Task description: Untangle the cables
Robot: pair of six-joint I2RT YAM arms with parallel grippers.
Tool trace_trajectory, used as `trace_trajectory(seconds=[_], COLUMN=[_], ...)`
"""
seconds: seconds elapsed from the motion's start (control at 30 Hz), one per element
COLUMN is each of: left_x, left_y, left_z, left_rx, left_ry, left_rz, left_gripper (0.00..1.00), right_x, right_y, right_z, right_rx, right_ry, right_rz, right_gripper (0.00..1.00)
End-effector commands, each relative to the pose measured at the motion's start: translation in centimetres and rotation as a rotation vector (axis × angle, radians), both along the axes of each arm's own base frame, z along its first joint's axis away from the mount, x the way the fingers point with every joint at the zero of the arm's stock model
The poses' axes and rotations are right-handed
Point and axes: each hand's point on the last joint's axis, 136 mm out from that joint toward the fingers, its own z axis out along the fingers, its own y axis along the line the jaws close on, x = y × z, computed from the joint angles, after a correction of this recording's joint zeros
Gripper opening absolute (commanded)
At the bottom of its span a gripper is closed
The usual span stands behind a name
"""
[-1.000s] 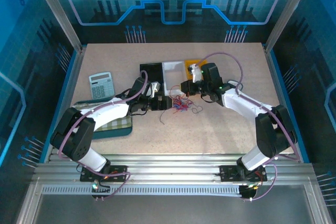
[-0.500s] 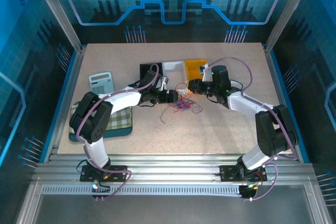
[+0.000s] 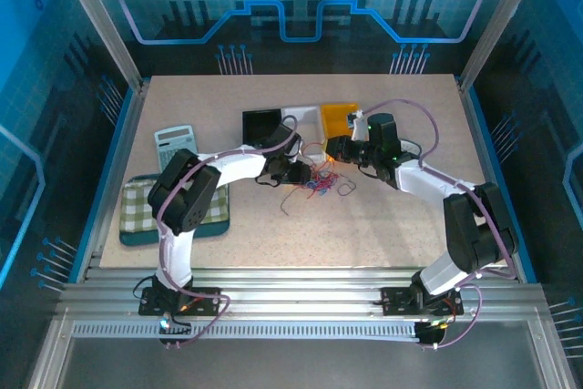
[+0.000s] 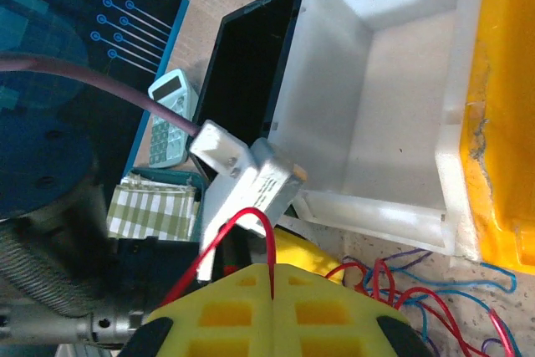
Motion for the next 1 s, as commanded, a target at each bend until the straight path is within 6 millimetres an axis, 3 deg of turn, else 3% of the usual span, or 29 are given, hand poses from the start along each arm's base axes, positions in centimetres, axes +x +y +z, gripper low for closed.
trace_trajectory(seconds=[0.0, 0.13, 0.3, 0.47, 0.57, 0.8, 0.97], left_x=[0.3, 0.1, -1.0, -1.9, -2.2, -2.8, -3.6], left_y=[-0.2, 0.4, 2.3, 4.8, 5.3, 5.8, 6.3], left_z=[-0.8, -1.7, -2.6, -3.1, -3.2, -3.6, -4.0], left_rx=[0.039, 0.084, 0.175, 0.284, 0.301, 0.302, 0.307], left_ry=[0.024, 0.047, 0.066, 0.068, 0.067, 0.079, 0.099], left_rz=[-0.016, -0.017, -0.014, 0.014, 0.028, 0.043, 0.059], left_gripper=[0.23, 0.0, 0.0, 0.0, 0.0, 0.0, 0.0], right_x=[0.3, 1.4, 3.6, 5.7, 6.5, 7.7, 9.1], right_y=[-0.2, -1.4, -5.1, -10.0, -11.5, -12.1, -12.8], right_z=[1.2, 2.5, 5.7, 9.0, 10.6, 11.9, 15.2], right_rx=[0.036, 0.04, 0.046, 0.034, 0.043, 0.049, 0.047], right_ry=[-0.029, -0.057, -0.131, -0.211, -0.245, -0.287, -0.399], right_rz=[-0.018, -0.065, -0.17, -0.289, -0.312, -0.325, -0.363], right_gripper=[0.03, 0.02, 0.01, 0.0, 0.0, 0.01, 0.01])
